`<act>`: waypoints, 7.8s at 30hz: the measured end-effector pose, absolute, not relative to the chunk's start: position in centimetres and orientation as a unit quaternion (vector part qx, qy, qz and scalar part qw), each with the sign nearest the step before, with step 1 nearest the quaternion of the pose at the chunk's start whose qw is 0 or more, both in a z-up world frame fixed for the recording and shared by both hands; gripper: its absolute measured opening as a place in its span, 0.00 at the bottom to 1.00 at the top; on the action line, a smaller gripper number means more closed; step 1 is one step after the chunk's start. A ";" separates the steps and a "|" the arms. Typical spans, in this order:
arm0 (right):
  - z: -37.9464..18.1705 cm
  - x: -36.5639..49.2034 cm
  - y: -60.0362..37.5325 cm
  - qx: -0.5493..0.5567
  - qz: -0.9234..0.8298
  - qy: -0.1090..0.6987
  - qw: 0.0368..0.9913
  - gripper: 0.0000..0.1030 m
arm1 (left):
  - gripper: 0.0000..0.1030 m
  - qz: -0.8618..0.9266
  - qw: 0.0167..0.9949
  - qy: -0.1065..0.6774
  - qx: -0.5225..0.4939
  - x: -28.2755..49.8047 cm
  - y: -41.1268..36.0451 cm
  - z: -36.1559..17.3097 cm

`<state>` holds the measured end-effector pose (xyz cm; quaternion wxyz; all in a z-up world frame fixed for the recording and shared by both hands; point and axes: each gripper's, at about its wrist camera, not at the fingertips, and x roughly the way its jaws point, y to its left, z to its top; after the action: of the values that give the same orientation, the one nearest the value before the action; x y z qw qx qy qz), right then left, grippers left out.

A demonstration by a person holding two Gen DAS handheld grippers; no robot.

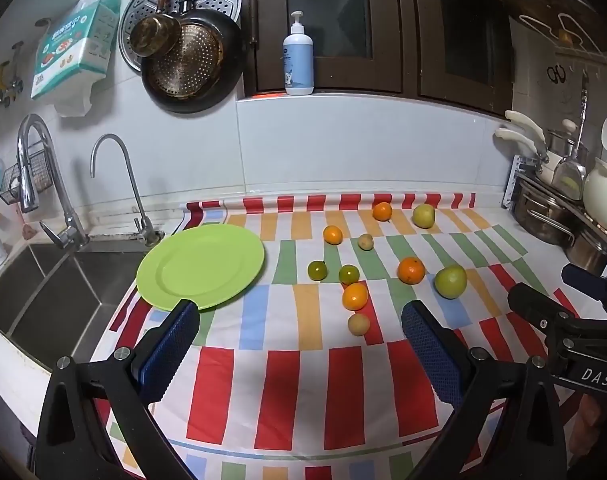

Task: Organize fruits
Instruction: 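Move both grippers toward the scattered fruits on the striped cloth, then grasp the small brown fruit with the left gripper while the right grasps the green pear, then carry both fruits over the green plate and open both grippers to release, then move both open grippers back toward the remaining fruits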

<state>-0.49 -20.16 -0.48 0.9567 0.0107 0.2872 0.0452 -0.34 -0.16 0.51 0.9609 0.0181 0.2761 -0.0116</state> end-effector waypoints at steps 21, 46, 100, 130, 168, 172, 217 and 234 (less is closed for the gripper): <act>-0.4 -0.6 -20.2 0.011 0.045 0.286 0.957 0.99 | 1.00 -0.020 0.960 0.280 0.019 -0.1 -0.4 0.1; -0.2 -0.7 -20.1 0.013 0.046 0.283 0.958 0.99 | 1.00 -0.023 0.960 0.279 0.020 -0.2 -0.6 0.2; -10.8 12.9 -22.5 0.004 0.039 0.408 0.912 0.73 | 0.44 -0.083 0.899 0.431 0.010 11.3 -5.1 -11.4; -9.1 11.0 -19.6 0.022 0.047 0.395 0.917 0.49 | 0.26 -0.145 0.909 0.390 0.018 11.9 -3.0 -7.3; -8.8 19.0 9.4 -0.028 0.191 0.385 0.902 0.49 | 0.26 -0.106 0.917 0.383 0.029 18.5 22.7 -8.4; -9.5 20.3 10.6 -0.043 0.193 0.388 0.900 0.49 | 0.26 -0.107 0.910 0.398 0.030 19.9 23.5 -9.6; -2.6 7.2 -6.3 -0.048 0.102 0.292 0.950 0.74 | 0.53 -0.115 0.928 0.353 0.016 8.5 8.3 -3.5; -3.2 6.4 -14.5 -0.027 0.080 0.300 0.950 0.74 | 0.56 -0.137 0.930 0.340 0.037 7.7 1.3 -4.3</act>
<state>6.36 -14.49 -3.16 0.9501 -0.0272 0.3002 0.0802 7.73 1.31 -4.28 0.9296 0.0374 0.3402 -0.1368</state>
